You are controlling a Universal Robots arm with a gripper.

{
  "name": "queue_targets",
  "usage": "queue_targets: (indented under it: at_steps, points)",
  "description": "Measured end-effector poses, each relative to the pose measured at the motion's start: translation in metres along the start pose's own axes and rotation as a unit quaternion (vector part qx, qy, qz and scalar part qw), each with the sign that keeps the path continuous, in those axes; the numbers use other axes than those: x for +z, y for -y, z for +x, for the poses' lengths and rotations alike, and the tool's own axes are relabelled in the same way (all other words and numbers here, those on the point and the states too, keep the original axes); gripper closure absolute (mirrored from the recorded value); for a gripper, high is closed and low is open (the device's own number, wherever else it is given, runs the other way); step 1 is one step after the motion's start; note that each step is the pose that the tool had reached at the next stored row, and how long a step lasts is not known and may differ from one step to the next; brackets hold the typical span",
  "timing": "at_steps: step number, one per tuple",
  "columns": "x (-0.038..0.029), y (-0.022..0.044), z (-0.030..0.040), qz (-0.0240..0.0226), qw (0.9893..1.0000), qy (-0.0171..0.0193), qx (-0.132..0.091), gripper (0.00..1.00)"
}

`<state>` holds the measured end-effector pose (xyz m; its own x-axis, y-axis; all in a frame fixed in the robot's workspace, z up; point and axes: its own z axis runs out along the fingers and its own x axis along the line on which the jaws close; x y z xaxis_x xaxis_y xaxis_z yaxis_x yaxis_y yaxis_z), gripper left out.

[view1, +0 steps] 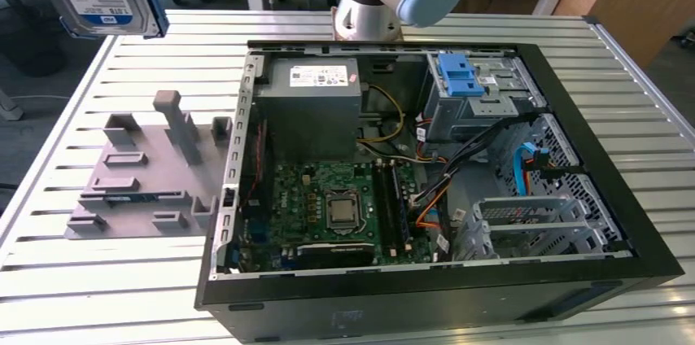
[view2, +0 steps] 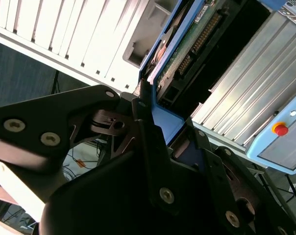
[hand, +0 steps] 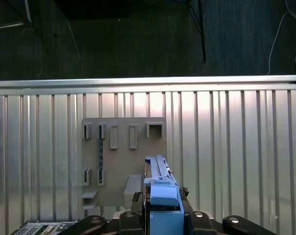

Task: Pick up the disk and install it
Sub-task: 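Pick up the disk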

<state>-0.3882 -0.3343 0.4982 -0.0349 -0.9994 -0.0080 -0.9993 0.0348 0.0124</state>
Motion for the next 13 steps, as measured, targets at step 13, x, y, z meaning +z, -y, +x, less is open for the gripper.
queue_targets:
  at_steps: [13]
  points:
    - [-0.0002, 0.0005, 0.0087, 0.0061, 1.0, 0.0002, 0.0, 0.64]
